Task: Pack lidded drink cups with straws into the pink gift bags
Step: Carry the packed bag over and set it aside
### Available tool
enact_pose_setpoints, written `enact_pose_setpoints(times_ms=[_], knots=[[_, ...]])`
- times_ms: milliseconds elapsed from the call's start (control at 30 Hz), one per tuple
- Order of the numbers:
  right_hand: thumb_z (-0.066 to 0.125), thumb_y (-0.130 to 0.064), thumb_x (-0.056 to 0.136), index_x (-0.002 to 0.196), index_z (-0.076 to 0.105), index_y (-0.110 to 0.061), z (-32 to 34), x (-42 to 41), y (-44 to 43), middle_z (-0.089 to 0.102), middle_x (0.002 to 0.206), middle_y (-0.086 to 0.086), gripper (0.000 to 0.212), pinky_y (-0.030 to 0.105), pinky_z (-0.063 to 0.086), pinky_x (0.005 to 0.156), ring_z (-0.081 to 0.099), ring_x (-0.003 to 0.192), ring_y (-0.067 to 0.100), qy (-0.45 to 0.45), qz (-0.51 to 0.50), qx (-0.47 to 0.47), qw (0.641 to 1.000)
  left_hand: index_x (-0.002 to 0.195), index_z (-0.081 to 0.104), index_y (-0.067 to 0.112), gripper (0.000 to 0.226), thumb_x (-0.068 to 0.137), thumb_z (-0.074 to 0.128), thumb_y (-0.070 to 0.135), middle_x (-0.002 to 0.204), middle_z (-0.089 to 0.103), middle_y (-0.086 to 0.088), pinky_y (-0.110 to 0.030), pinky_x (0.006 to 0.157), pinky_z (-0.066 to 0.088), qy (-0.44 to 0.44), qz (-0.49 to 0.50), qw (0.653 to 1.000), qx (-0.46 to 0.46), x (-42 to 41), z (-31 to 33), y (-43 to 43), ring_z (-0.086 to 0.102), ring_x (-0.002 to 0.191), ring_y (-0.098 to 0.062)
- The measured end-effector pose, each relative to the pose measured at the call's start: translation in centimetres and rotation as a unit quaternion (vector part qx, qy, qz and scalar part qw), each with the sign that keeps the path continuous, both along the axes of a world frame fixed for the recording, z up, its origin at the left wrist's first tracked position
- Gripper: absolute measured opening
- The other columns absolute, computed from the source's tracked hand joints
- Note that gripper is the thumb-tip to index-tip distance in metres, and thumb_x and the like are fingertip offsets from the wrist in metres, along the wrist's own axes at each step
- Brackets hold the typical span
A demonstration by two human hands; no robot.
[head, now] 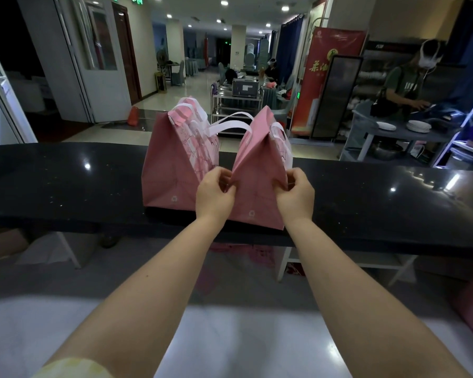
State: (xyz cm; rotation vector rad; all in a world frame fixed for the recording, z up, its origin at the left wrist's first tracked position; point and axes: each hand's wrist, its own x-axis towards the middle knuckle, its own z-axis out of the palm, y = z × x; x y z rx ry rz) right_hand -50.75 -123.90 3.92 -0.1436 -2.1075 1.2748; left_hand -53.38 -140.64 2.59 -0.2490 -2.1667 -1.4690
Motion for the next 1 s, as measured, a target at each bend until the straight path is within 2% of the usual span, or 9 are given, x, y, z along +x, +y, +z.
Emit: enact_pose_setpoints(times_ms=[133, 267, 333, 467, 600, 667, 800, 900, 1000], knots=[[0.064, -0.012, 0.09, 0.069, 0.052, -0.027, -0.9, 0.2, 0.0, 0.055, 0.067, -0.011, 0.028, 0.008, 0.036, 0.052, 0.051, 0.061, -0.006, -0.004, 0.017, 0.008, 1.0, 0.074, 0.057, 0.025, 0.02, 0.084, 0.07, 0.014, 0.079, 0.063, 0.004, -0.035, 0.071, 0.054, -0.011, 0.019, 1.0, 0.016, 0.2, -1.4, -0.3, 0.061, 0.075, -0.013], [0.066, -0.018, 0.087, 0.078, 0.061, -0.029, -2.0, 0.6, 0.0, 0.062, 0.073, -0.012, 0.015, 0.01, 0.041, 0.056, 0.057, 0.067, -0.005, -0.03, 0.035, -0.013, 0.999, 0.079, 0.059, 0.032, 0.021, 0.084, 0.067, 0.013, 0.081, 0.065, 0.009, -0.02, 0.068, 0.052, -0.022, 0.023, 0.998, 0.047, 1.6, -3.0, -0.4, 0.061, 0.073, -0.003], [0.068, -0.02, 0.086, 0.081, 0.062, -0.034, -3.4, 1.4, 0.4, 0.066, 0.078, -0.013, 0.016, 0.016, 0.047, 0.062, 0.061, 0.073, -0.001, -0.044, 0.042, -0.031, 0.998, 0.081, 0.06, 0.034, 0.022, 0.084, 0.065, 0.013, 0.082, 0.066, 0.012, -0.016, 0.067, 0.05, -0.046, 0.015, 0.998, 0.049, 2.3, -4.5, -0.6, 0.061, 0.075, 0.0], [0.069, -0.021, 0.088, 0.083, 0.065, -0.039, -3.8, 1.9, 0.7, 0.069, 0.081, -0.016, 0.019, 0.018, 0.051, 0.067, 0.065, 0.078, 0.001, -0.053, 0.048, -0.045, 0.996, 0.076, 0.058, 0.032, 0.025, 0.084, 0.065, 0.009, 0.08, 0.064, 0.013, -0.01, 0.065, 0.044, -0.076, 0.033, 0.996, 0.039, 2.6, -5.1, -1.0, 0.059, 0.074, 0.005], [0.07, -0.024, 0.088, 0.085, 0.065, -0.037, -4.2, 2.3, 1.1, 0.068, 0.086, -0.015, 0.014, 0.019, 0.05, 0.068, 0.064, 0.082, 0.001, -0.088, 0.07, -0.017, 0.993, 0.081, 0.062, 0.027, 0.018, 0.086, 0.064, 0.01, 0.083, 0.065, 0.01, -0.016, 0.07, 0.05, -0.071, 0.047, 0.995, 0.056, 3.4, -5.6, -1.6, 0.061, 0.076, 0.0], [0.069, -0.023, 0.088, 0.084, 0.06, -0.036, -5.4, 3.1, 1.0, 0.066, 0.086, -0.016, 0.016, 0.019, 0.048, 0.067, 0.062, 0.081, 0.0, -0.1, 0.058, 0.009, 0.993, 0.087, 0.064, 0.024, 0.015, 0.087, 0.063, 0.009, 0.087, 0.065, 0.009, -0.017, 0.074, 0.05, -0.06, 0.053, 0.996, 0.051, 3.9, -6.6, -2.2, 0.061, 0.079, 0.0], [0.064, -0.015, 0.089, 0.081, 0.058, -0.036, -6.0, 3.2, 0.0, 0.064, 0.083, -0.017, 0.023, 0.014, 0.043, 0.062, 0.06, 0.078, -0.002, -0.091, 0.041, 0.001, 0.995, 0.099, 0.067, 0.025, 0.019, 0.088, 0.064, 0.009, 0.093, 0.065, 0.011, -0.015, 0.076, 0.05, -0.06, 0.054, 0.996, 0.025, 4.3, -6.8, -3.0, 0.061, 0.084, 0.0], [0.06, -0.008, 0.087, 0.089, 0.064, -0.027, -4.9, 1.7, -1.0, 0.066, 0.086, -0.012, 0.02, 0.021, 0.046, 0.064, 0.061, 0.08, 0.005, -0.119, 0.056, 0.011, 0.991, 0.099, 0.069, 0.026, 0.016, 0.088, 0.065, 0.016, 0.092, 0.068, 0.013, -0.018, 0.076, 0.051, -0.07, 0.075, 0.994, 0.035, 3.6, -5.6, -3.6, 0.063, 0.084, 0.0], [0.055, -0.002, 0.086, 0.102, 0.066, -0.019, -4.5, 0.6, -1.9, 0.064, 0.09, -0.006, 0.026, 0.027, 0.046, 0.068, 0.059, 0.081, 0.014, -0.149, 0.052, 0.044, 0.986, 0.102, 0.07, 0.026, 0.017, 0.088, 0.067, 0.02, 0.091, 0.067, 0.016, -0.02, 0.077, 0.05, -0.095, 0.087, 0.991, 0.018, 3.0, -5.0, -3.9, 0.062, 0.084, 0.0]])
